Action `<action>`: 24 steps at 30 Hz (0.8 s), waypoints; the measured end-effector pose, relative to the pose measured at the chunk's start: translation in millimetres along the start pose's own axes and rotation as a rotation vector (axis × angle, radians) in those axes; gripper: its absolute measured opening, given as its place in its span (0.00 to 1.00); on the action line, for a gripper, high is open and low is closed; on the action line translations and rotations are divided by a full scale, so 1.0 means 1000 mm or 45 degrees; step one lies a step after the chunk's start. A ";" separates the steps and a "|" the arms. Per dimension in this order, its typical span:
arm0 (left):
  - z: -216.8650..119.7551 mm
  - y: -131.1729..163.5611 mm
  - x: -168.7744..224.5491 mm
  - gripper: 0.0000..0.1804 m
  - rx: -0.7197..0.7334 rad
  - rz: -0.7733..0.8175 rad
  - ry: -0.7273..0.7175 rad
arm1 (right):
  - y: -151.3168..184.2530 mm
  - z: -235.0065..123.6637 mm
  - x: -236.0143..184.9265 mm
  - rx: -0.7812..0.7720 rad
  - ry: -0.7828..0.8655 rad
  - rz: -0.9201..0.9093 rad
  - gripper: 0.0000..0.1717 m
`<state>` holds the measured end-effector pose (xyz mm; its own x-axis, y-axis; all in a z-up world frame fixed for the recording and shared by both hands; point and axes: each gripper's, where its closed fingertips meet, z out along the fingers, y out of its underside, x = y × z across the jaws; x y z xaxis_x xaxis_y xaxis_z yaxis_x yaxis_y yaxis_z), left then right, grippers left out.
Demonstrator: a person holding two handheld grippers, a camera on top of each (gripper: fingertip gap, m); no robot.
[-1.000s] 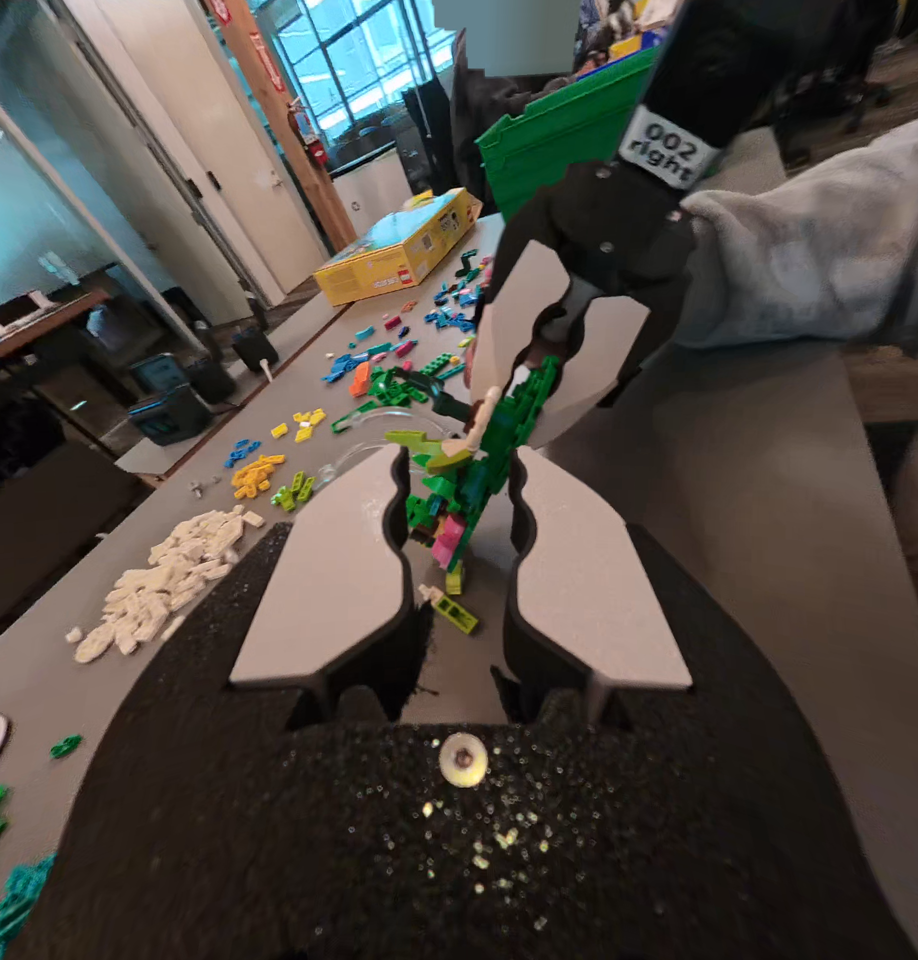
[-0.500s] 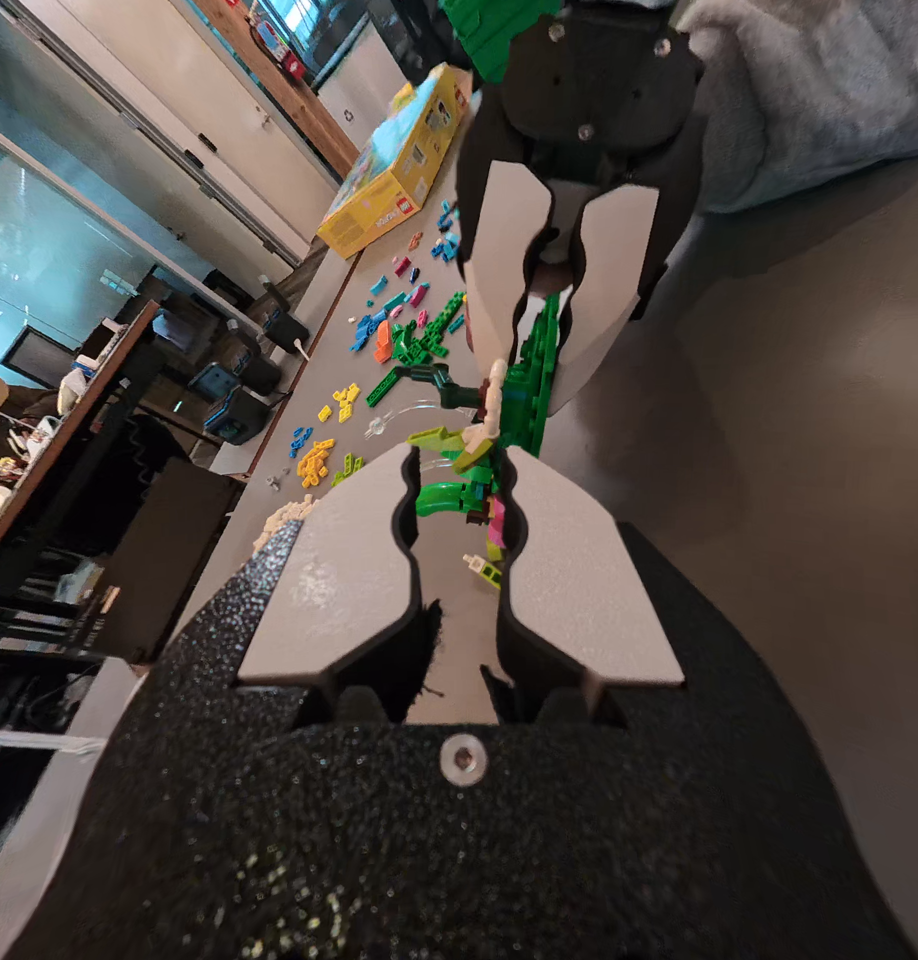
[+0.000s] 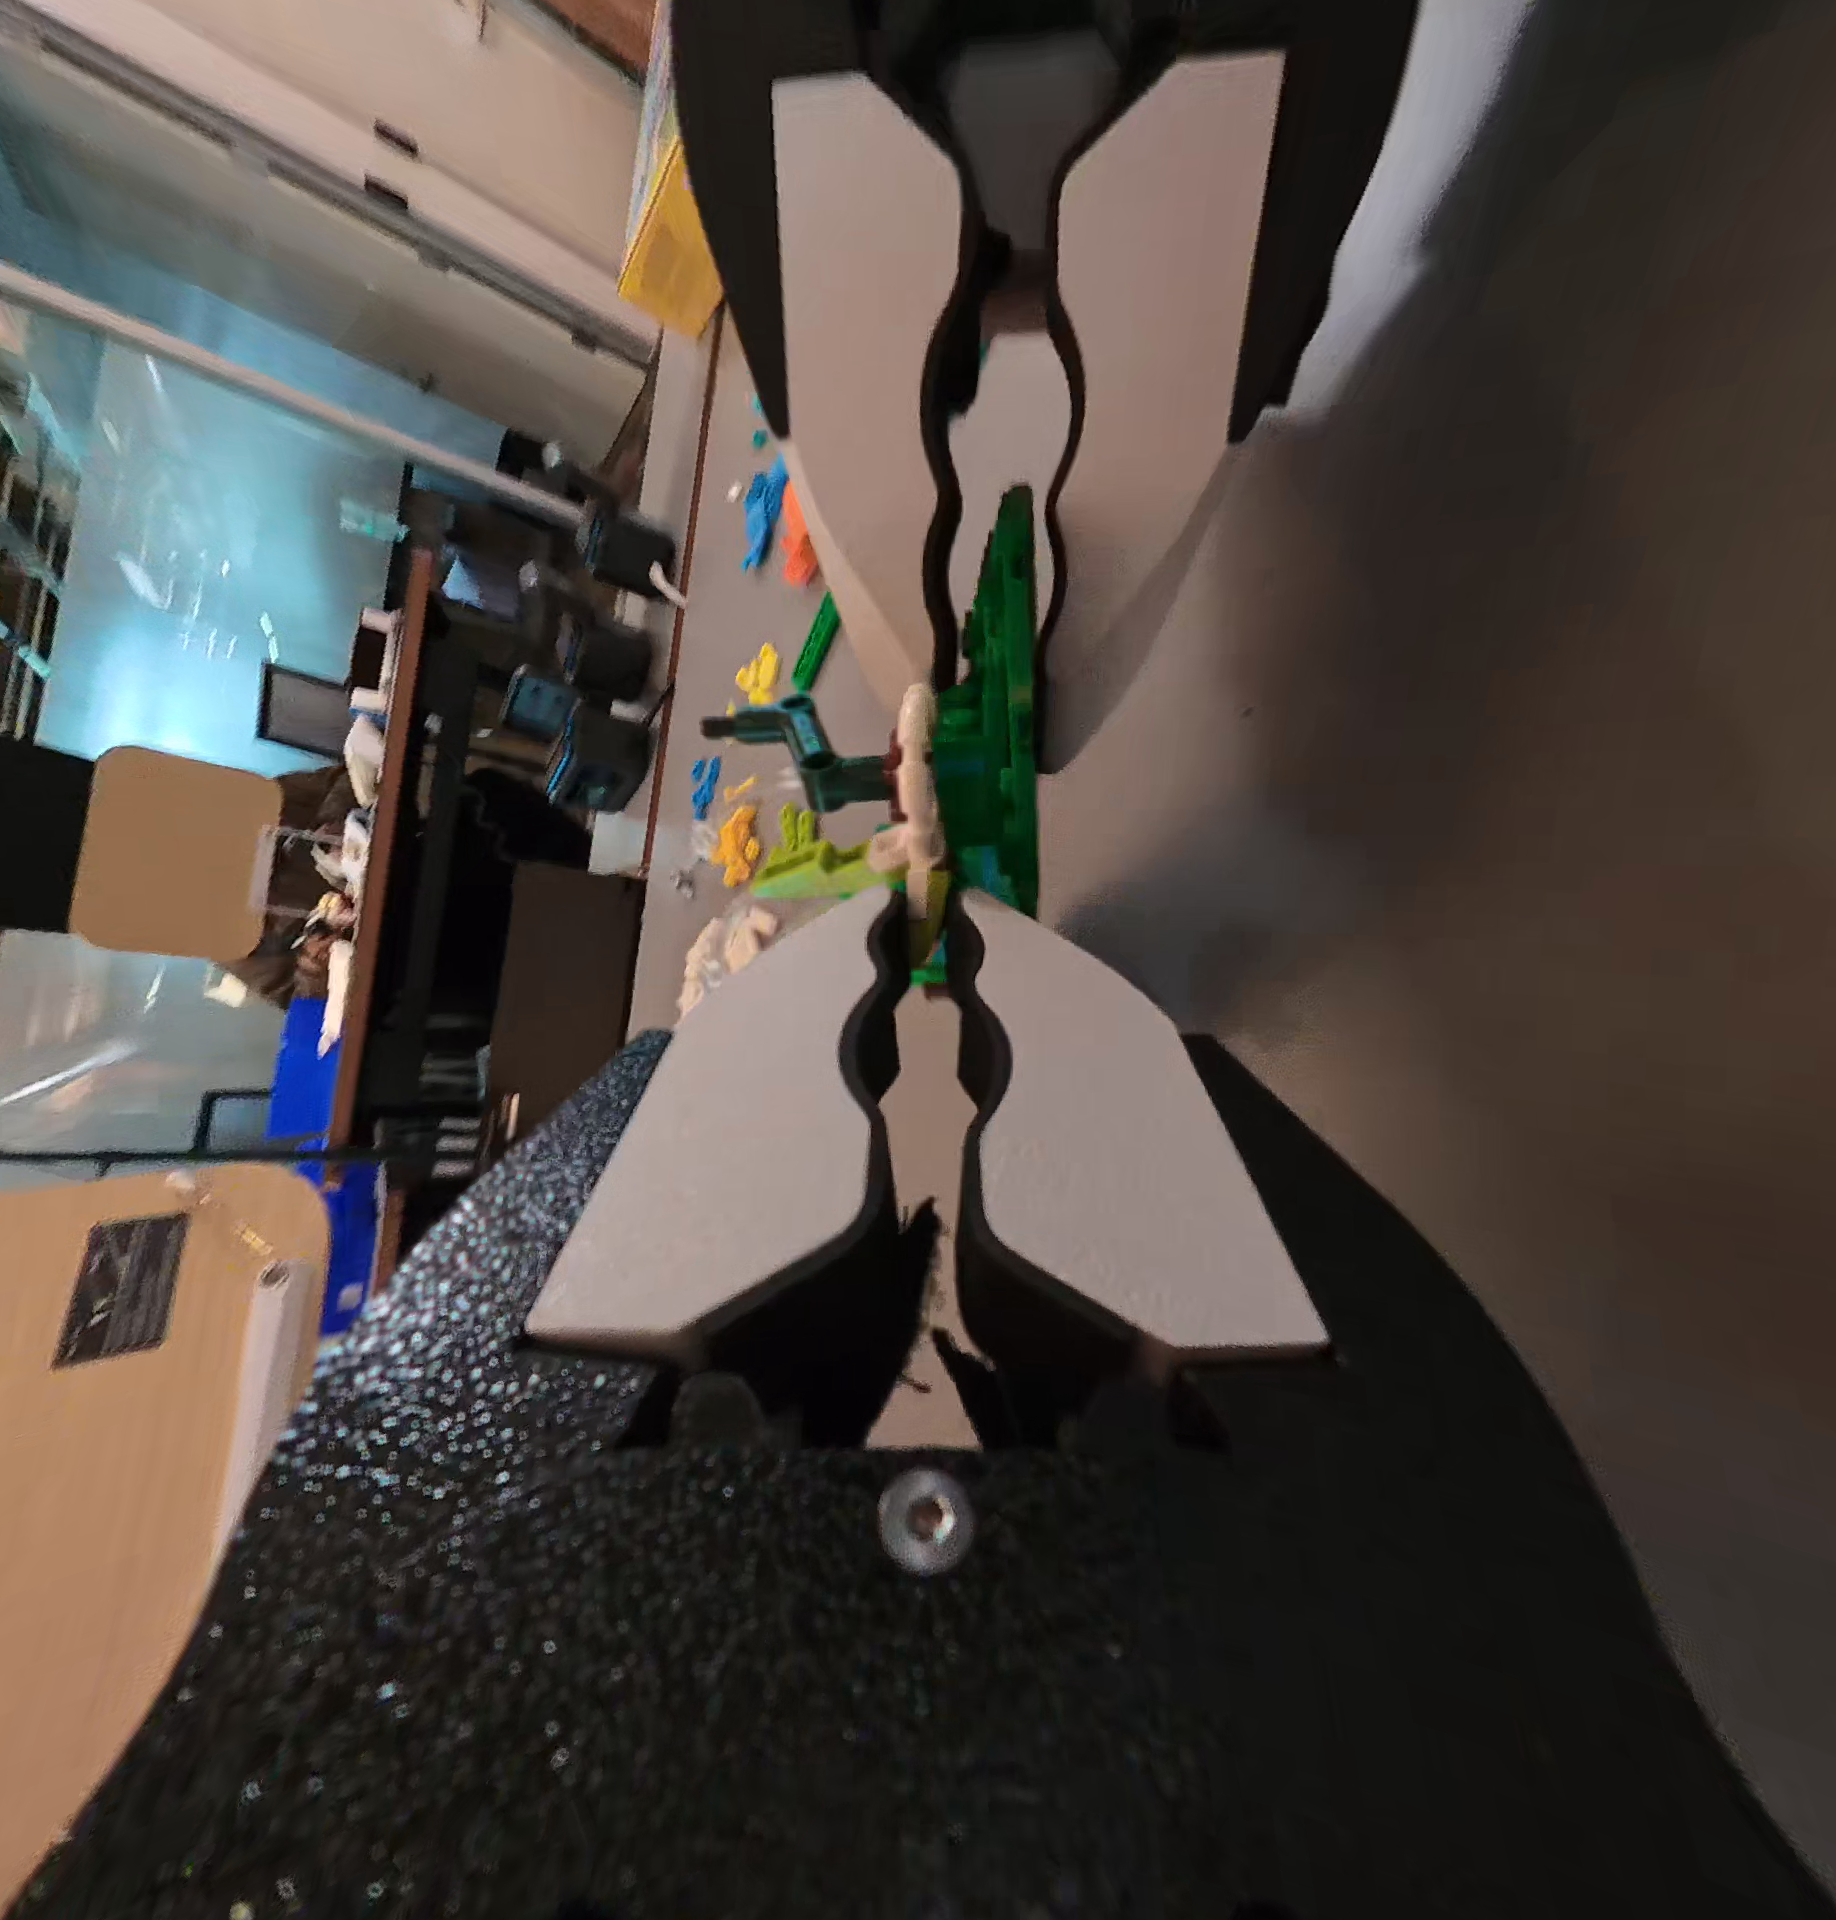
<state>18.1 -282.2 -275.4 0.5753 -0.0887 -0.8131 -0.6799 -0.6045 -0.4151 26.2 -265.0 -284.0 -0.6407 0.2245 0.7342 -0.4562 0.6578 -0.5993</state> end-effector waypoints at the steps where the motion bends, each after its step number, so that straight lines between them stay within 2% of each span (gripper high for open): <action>1: 0.002 0.003 -0.003 0.03 -0.026 0.004 -0.031 | 0.003 0.002 0.005 -0.045 0.043 -0.015 0.08; 4: 0.005 0.005 -0.003 0.03 -0.055 -0.005 -0.042 | 0.009 0.007 0.011 -0.150 0.133 -0.085 0.13; 9: 0.009 0.006 0.001 0.03 -0.078 0.045 -0.035 | 0.013 0.012 0.009 -0.225 0.157 -0.192 0.15; 12: 0.010 0.007 0.001 0.03 -0.083 0.045 -0.050 | 0.015 0.014 0.010 -0.267 0.183 -0.237 0.13; 15: 0.011 0.005 -0.007 0.03 -0.065 0.053 -0.159 | 0.015 0.012 0.018 -0.302 0.246 -0.267 0.12; 20: 0.010 -0.001 -0.008 0.04 -0.049 0.112 -0.182 | 0.013 0.012 0.019 -0.332 0.286 -0.333 0.12; 24: 0.010 -0.002 -0.015 0.04 -0.073 0.015 -0.213 | 0.012 0.009 0.028 -0.331 0.354 -0.337 0.12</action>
<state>5.8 -271.4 -266.4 0.4804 0.0336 -0.8764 -0.6567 -0.6485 -0.3849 -2.8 -257.1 -273.4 -0.3170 0.1858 0.9300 -0.3890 0.8689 -0.3062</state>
